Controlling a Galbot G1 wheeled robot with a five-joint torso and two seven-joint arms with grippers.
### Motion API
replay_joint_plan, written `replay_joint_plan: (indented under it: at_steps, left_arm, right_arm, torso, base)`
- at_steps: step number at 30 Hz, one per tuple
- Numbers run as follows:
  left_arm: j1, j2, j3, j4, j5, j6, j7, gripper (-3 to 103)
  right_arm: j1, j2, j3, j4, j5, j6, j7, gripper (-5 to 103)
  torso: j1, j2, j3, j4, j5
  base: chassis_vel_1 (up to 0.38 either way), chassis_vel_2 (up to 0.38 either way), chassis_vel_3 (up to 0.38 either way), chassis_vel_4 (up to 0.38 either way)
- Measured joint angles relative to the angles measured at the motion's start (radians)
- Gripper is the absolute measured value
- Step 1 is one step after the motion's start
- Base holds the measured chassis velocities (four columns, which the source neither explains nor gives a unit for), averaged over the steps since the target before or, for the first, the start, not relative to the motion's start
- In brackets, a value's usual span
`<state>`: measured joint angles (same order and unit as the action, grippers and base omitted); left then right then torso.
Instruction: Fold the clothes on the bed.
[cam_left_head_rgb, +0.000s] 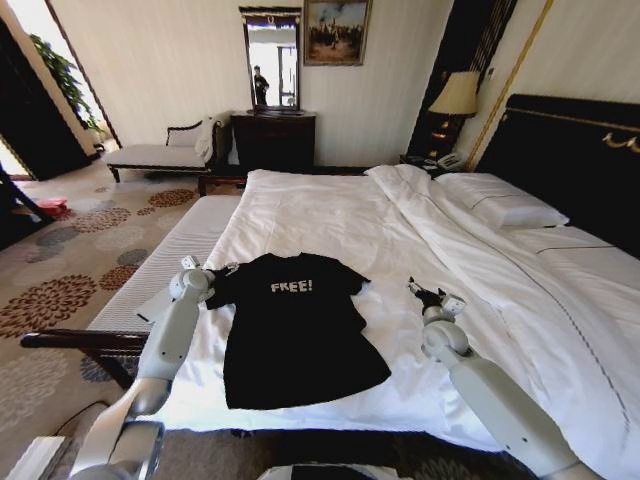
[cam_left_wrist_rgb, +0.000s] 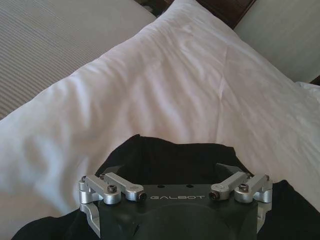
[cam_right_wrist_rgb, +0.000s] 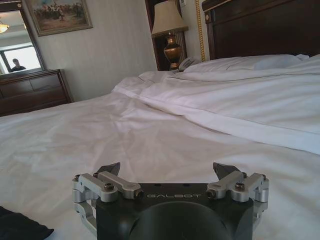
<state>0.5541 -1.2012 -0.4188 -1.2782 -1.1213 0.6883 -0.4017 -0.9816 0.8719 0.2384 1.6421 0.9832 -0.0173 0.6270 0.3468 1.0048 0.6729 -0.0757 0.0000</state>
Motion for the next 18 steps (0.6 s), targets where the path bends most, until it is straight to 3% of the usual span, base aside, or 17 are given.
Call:
replay_joint_plan:
  at_steps: [5,10,18]
  left_arm:
    - [0.030,0.039,-0.016,-0.042,-0.045,0.021,-0.005,100]
    - [0.084,0.066,-0.089,-0.083,-0.181,0.047,-0.031,100]
    - [0.119,0.059,-0.134,-0.087,-0.184,0.048,-0.027,100]
  right_arm:
    - [-0.007,-0.001,0.008,0.002,0.000,0.000,0.000,100]
    - [-0.009,0.000,0.008,0.002,0.000,0.000,0.000,100]
    - [-0.011,0.001,0.003,0.010,-0.001,0.000,0.004,100]
  torso:
    - [0.000,0.000,0.000,0.0003,0.0001]
    - [0.000,0.000,0.000,0.0009,-0.0001]
    - [0.000,0.000,0.000,0.0003,0.0000]
  base:
    - [0.000,0.000,0.000,0.000]
    - [0.000,0.000,0.000,0.000]
    - [0.000,0.000,0.000,0.000]
